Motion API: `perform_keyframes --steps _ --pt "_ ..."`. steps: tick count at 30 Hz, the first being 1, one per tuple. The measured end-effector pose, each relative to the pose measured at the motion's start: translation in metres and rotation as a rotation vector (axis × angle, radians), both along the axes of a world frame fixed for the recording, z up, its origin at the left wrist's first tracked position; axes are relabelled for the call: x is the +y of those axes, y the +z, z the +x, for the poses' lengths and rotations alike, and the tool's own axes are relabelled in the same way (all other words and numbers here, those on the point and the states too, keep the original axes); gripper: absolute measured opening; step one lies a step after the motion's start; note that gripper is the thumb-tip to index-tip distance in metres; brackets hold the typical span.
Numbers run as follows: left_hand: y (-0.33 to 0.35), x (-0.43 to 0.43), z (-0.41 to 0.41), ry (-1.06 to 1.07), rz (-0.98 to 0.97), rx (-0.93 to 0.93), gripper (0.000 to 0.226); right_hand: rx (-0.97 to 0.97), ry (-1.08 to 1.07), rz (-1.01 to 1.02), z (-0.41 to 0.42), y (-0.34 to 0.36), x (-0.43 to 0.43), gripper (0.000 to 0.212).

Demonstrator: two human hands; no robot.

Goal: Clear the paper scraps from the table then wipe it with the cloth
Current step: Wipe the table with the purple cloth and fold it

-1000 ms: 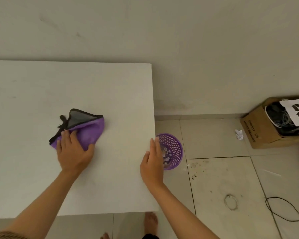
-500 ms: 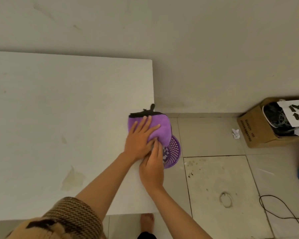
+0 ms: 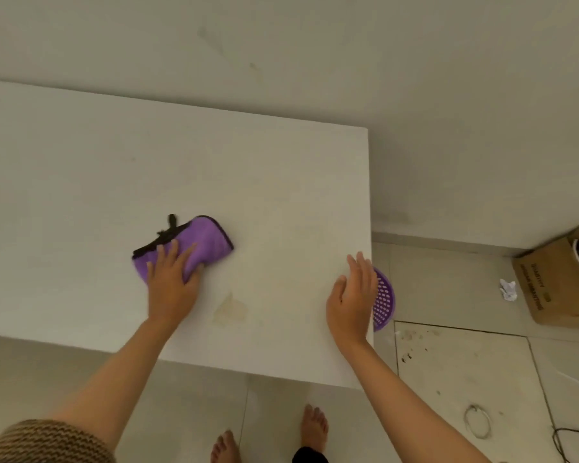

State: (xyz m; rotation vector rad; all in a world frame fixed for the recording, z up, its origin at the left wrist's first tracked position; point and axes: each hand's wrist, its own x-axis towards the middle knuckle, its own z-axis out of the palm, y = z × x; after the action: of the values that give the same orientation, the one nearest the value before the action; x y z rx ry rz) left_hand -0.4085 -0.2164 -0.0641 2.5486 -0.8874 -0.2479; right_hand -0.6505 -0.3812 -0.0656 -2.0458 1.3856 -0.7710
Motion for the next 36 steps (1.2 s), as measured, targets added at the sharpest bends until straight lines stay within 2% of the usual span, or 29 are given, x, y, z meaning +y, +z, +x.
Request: perform_keyframes --steps 3,5,6,7,9,12,14,17,21,24,26,29,32,34,36 --pt "0.004 0.016 -0.024 -0.235 -0.129 0.19 0.073 -0.096 0.228 -0.104 0.048 0.021 0.031 0.04" --pt "0.019 0.016 -0.041 -0.263 -0.343 0.505 0.059 -0.096 0.394 -0.159 0.083 0.03 0.056 0.041" --pt "0.026 0.017 -0.047 -0.216 -0.452 0.62 0.049 -0.044 0.479 -0.147 0.098 0.032 0.069 0.043" --pt "0.03 0.019 -0.049 -0.144 -0.526 0.66 0.041 0.043 0.552 -0.109 0.109 0.031 0.081 0.045" --pt "0.03 0.027 -0.047 -0.005 -0.536 0.591 0.029 0.277 0.623 -0.025 0.118 0.018 0.1 0.05" --pt "0.015 0.051 -0.032 -0.037 -0.456 0.371 0.031 0.555 0.631 -0.113 0.102 -0.001 0.12 0.069" --pt "0.005 0.065 -0.02 -0.103 -0.401 0.265 0.036 0.613 0.59 -0.151 0.078 -0.004 0.127 0.078" --pt "-0.004 0.08 -0.008 -0.171 -0.266 0.135 0.041 0.681 0.432 -0.151 0.027 -0.004 0.117 0.075" --pt "-0.005 0.095 0.006 -0.143 -0.21 0.079 0.044 0.729 0.161 -0.063 -0.009 0.002 0.077 0.076" --pt "-0.003 0.11 0.019 -0.078 -0.205 0.079 0.046 0.711 0.076 -0.019 0.022 0.002 0.065 0.08" --pt "-0.003 0.12 0.026 -0.05 -0.206 0.081 0.047 0.674 0.106 -0.046 0.065 0.001 0.075 0.08" --pt "-0.004 0.132 0.035 0.013 -0.236 0.1 0.048 0.51 0.335 -0.095 0.14 0.0 0.119 0.072" --pt "-0.005 0.139 0.046 0.08 -0.256 0.113 0.051 0.285 0.605 -0.186 0.198 0.004 0.183 0.045" --pt "-0.004 0.141 0.051 0.088 -0.247 0.106 0.052 0.263 0.743 -0.272 0.215 0.005 0.211 0.036" --pt "-0.005 0.139 0.056 0.081 -0.236 0.103 0.051 0.275 0.789 -0.288 0.211 0.0 0.217 0.039"
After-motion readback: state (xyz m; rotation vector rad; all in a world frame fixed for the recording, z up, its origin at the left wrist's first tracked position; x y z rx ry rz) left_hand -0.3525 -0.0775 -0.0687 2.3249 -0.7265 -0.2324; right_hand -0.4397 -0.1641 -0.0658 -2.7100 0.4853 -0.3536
